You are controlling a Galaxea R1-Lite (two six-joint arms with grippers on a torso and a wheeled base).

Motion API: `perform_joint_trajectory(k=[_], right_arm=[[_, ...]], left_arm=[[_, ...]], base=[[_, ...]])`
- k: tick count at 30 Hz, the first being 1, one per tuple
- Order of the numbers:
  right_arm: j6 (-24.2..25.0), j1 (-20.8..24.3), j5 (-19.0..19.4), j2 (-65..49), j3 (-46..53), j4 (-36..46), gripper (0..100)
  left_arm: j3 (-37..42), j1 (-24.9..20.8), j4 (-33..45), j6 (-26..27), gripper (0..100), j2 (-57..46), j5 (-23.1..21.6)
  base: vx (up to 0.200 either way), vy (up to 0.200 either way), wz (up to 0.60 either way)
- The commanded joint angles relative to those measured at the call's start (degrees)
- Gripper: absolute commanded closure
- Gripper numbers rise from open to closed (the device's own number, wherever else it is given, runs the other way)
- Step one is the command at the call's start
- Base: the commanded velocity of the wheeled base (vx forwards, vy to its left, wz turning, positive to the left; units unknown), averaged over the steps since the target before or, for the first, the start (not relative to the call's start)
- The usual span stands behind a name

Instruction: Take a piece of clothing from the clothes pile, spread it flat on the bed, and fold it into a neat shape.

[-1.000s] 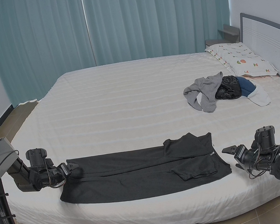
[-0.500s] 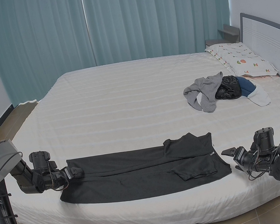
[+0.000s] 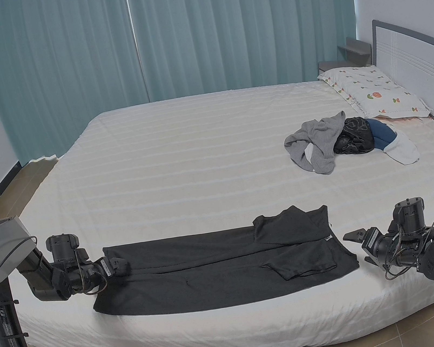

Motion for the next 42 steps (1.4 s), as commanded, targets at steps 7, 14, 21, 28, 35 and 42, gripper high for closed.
perform_joint_trajectory(k=[7, 14, 21, 28, 35, 42], right_arm=[[0.0, 0.0, 0.0, -0.1, 0.0, 0.0, 0], [0.0, 0.0, 0.0, -0.2, 0.0, 0.0, 0], [0.0, 0.0, 0.0, -0.3, -0.1, 0.0, 0], [0.0, -0.2, 0.0, -0.3, -0.1, 0.0, 0], [0.0, -0.2, 0.0, -0.3, -0.1, 0.0, 0], [0.0, -0.6, 0.0, -0.5, -0.1, 0.0, 0]], left_arm=[[0.7, -0.3, -0.1, -0.1, 0, -2.0, -0.1], [-0.2, 0.0, -0.5, 0.3, 0, 1.0, -0.3], [0.1, 0.1, -0.6, 0.5, 0, 1.7, -0.6], [1.2, -0.5, -0.7, 1.5, 100, 1.5, -0.7], [0.9, -0.5, -0.7, 1.2, 100, 0.6, -0.3], [0.6, -0.4, -0.6, 1.0, 100, 0.0, -0.1]], base=[[0.000, 0.000, 0.00], [0.000, 0.000, 0.00], [0.000, 0.000, 0.00], [0.000, 0.000, 0.00], [0.000, 0.000, 0.00], [0.000, 0.000, 0.00]])
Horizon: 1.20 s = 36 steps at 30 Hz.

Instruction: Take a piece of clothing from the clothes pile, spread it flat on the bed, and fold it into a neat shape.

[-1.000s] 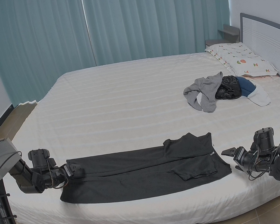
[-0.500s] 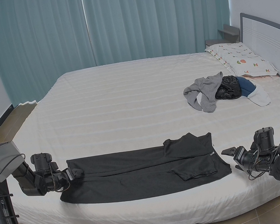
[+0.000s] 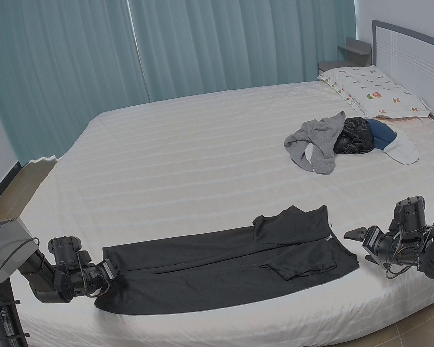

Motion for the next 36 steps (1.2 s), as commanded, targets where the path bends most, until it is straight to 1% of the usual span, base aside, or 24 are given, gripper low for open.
perform_joint_trajectory(k=[1, 7, 10, 16, 17, 21, 23, 28, 36], right_arm=[[0.0, -0.2, 0.0, -0.2, 0.0, 0.0, 0], [0.0, -0.2, 0.0, -0.2, 0.1, 0.0, 0], [0.0, -0.2, 0.0, -0.2, 0.1, 0.0, 0], [0.0, -0.2, 0.0, -0.3, 0.0, 0.0, 0], [0.0, -0.2, 0.0, -0.3, 0.0, 0.0, 0], [0.0, -0.2, 0.0, -0.3, 0.1, 0.0, 0], [0.0, -0.2, 0.0, -0.3, 0.1, 0.0, 0], [0.0, -0.1, 0.0, -0.3, 0.1, 0.0, 0], [0.0, -0.1, 0.0, -0.3, 0.1, 0.0, 0]], left_arm=[[0.0, 0.1, 0.0, -0.1, 100, -0.9, 0.1], [0.2, 0.0, -0.1, -0.2, 100, -0.9, 0.0], [0.0, 0.0, -0.1, -0.2, 100, -0.8, 0.1], [-0.8, -0.1, -1.5, -0.8, 100, -0.6, 0.1], [-1.2, -0.3, -1.8, -2.6, 100, -0.8, 0.1], [-3.1, -1.1, -1.8, -6.4, 100, -0.7, 0.2], [-3.6, -1.2, -1.7, -7.3, 100, -0.7, 0.2], [-3.6, -2.0, -1.8, -7.5, 100, -0.8, 0.2], [-2.9, -2.8, -1.7, -7.6, 100, -2.1, 0.3]], base=[[0.000, 0.000, 0.00], [0.000, 0.000, 0.00], [-0.200, 0.000, 0.00], [0.000, 0.000, 0.00], [0.000, 0.000, 0.00], [0.000, 0.000, 0.00], [0.000, 0.000, 0.00], [0.000, 0.000, 0.00], [0.000, -0.200, 0.00]])
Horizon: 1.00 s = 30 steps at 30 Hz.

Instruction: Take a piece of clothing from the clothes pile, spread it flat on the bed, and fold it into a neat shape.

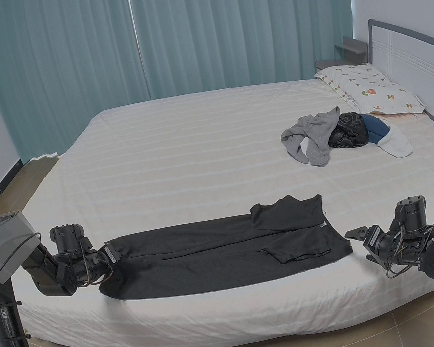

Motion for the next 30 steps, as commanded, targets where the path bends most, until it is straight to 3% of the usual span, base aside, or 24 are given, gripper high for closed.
perform_joint_trajectory(k=[1, 8, 15, 24, 30], right_arm=[[0.0, 0.0, 0.0, 0.0, 0.0, 0.0, 0], [0.0, 0.1, 0.0, 0.0, 0.0, 0.0, 0], [0.0, 0.4, 0.0, 0.0, 0.1, 0.0, 0], [0.0, 0.6, 0.0, 0.2, 0.5, 0.0, 0], [0.0, 0.6, 0.0, 0.2, 0.6, 0.0, 0]], left_arm=[[0.3, -0.3, 0.0, -0.1, 100, -1.1, 0.0], [-0.5, -1.9, 0.4, -3.1, 100, -2.5, 0.9], [-2.4, -6.0, 2.0, -3.2, 100, -6.1, 6.9], [-6.8, -11.7, 13.9, -3.7, 100, -9.3, 7.9], [-12.5, -15.3, 20.6, -7.1, 100, -8.8, 9.6]], base=[[0.000, -0.200, 0.00], [0.000, -0.200, 0.00], [0.000, -0.200, 0.00], [0.000, -0.200, 0.00], [0.000, -0.200, 0.00]])
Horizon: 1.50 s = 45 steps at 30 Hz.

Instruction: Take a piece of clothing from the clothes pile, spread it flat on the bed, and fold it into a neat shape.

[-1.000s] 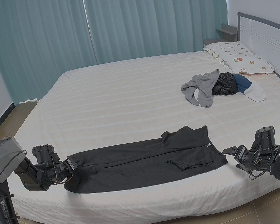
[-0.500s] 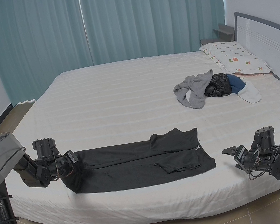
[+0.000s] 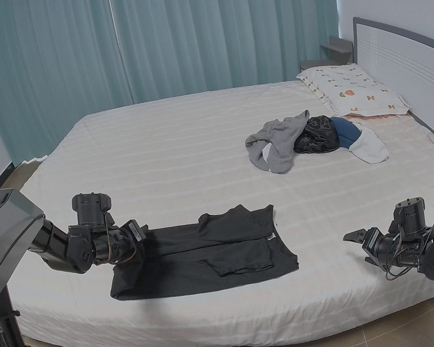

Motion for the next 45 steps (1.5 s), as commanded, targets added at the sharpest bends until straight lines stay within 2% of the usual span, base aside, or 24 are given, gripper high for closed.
perform_joint_trajectory(k=[1, 7, 13, 17, 26, 27, 37, 45], right_arm=[[0.0, 0.0, 0.0, 0.2, 0.1, 0.0, 0], [-0.1, 0.1, 0.0, 0.3, 0.1, 0.0, 0], [-0.1, 0.1, 0.0, 0.5, 0.1, 0.0, 0], [-0.1, 0.1, 0.0, 0.5, 0.1, 0.0, 0], [-0.1, 0.1, 0.0, 0.5, 0.1, 0.0, 0], [-0.1, 0.1, 0.0, 0.5, 0.1, 0.0, 0], [-0.1, 0.2, 0.0, 0.5, 0.2, 0.0, 0], [-0.1, 0.2, 0.0, 0.6, 0.2, 0.0, 0]], left_arm=[[-5.1, -2.9, 3.9, -1.7, 100, -0.2, 0.6], [-11.5, -6.2, 11.0, -1.9, 100, 2.2, 0.8], [-16.0, -9.3, 14.8, -3.0, 100, 4.8, 0.9], [-19.7, -10.4, 18.0, -3.1, 100, 6.8, 1.0], [-23.8, -13.1, 19.9, -3.2, 100, 10.9, 6.1], [-23.8, -13.3, 20.0, -3.2, 0, 10.9, 6.1], [-25.2, -17.1, 20.1, -9.4, 0, 9.5, 6.2], [-23.3, -16.5, 20.4, -12.4, 0, 5.3, 7.7]], base=[[0.000, -0.200, 0.00], [0.000, -0.200, 0.00], [0.000, -0.200, 0.00], [0.000, 0.000, 0.00], [0.000, 0.000, 0.00], [0.000, 0.000, 0.00], [0.000, 0.000, 0.00], [0.000, 0.000, 0.00]])
